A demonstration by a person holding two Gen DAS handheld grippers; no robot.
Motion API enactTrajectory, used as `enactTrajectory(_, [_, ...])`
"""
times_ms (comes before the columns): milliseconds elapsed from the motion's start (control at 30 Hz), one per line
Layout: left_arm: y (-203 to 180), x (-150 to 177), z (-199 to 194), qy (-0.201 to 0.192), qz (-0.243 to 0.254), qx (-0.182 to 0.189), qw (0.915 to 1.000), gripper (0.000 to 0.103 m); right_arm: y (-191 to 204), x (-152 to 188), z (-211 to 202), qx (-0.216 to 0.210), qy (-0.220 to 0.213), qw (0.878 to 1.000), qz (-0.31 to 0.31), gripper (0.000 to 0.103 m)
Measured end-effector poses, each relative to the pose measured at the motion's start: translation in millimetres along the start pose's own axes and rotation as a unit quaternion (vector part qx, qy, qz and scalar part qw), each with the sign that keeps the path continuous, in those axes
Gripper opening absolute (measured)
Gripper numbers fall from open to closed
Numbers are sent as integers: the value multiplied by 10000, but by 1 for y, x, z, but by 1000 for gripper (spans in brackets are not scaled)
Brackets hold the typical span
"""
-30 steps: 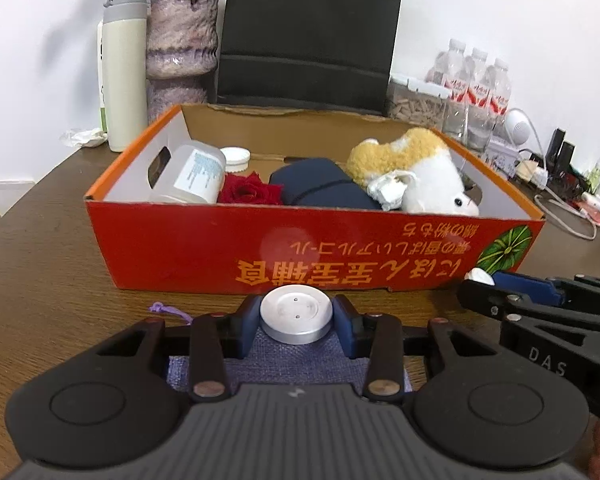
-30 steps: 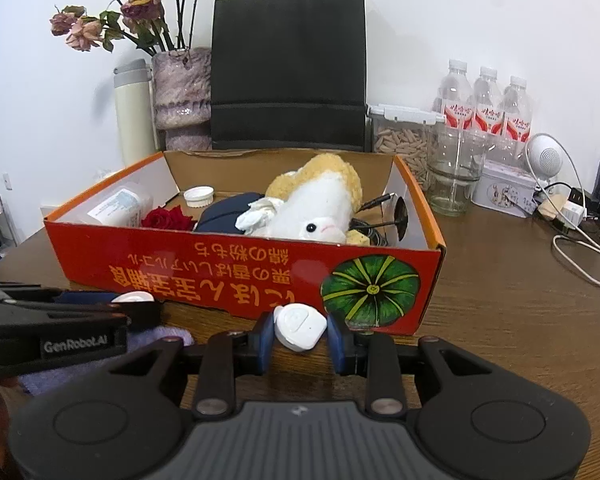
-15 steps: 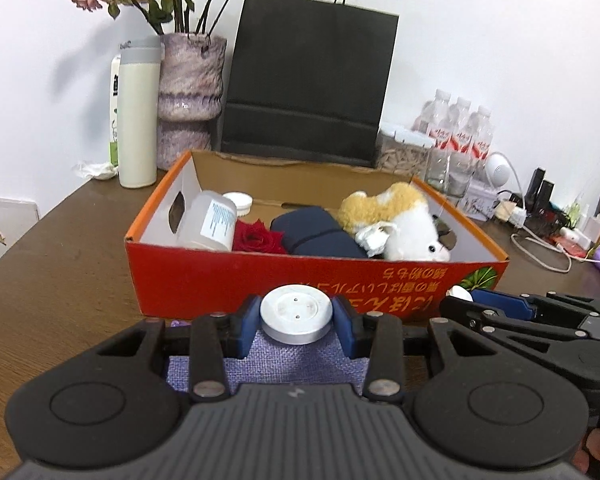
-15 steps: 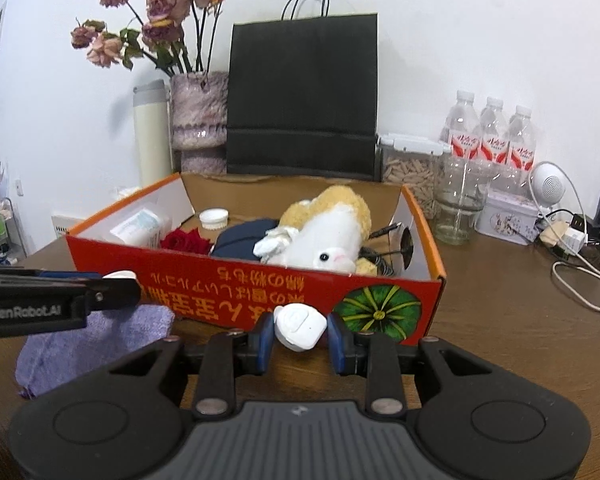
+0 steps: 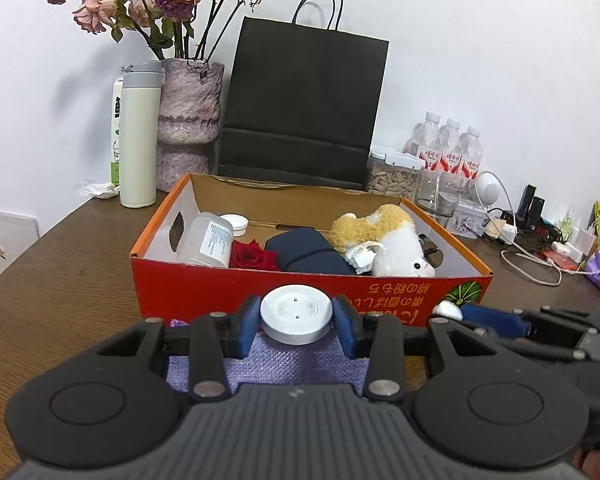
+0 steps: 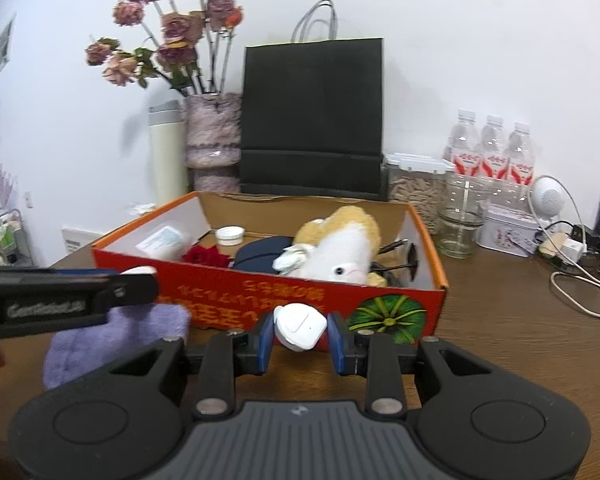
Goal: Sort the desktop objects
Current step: 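Carry both white caps into the box and open both grippers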
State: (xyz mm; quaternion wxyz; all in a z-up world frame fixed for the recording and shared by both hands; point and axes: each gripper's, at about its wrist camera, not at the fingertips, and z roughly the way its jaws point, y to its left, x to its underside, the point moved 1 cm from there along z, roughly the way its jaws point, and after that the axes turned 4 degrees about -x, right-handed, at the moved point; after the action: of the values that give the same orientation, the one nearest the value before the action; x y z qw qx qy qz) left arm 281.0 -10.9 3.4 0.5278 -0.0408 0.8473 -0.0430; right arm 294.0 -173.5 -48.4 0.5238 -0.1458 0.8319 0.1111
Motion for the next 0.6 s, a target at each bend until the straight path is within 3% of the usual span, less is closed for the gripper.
enactTrajectory(167, [2, 0, 1, -82, -45, -33, 10000, 40, 9, 1, -4, -135, -49, 9999, -17, 27])
enactTrajectory(400, [1, 11, 18, 370, -115, 166, 9991, 40, 27, 10, 6, -339, 231, 9988, -249, 27])
enactTrajectory(600, [4, 3, 7, 111, -159, 95, 9998, 40, 22, 7, 4, -265, 147, 9994, -161, 27])
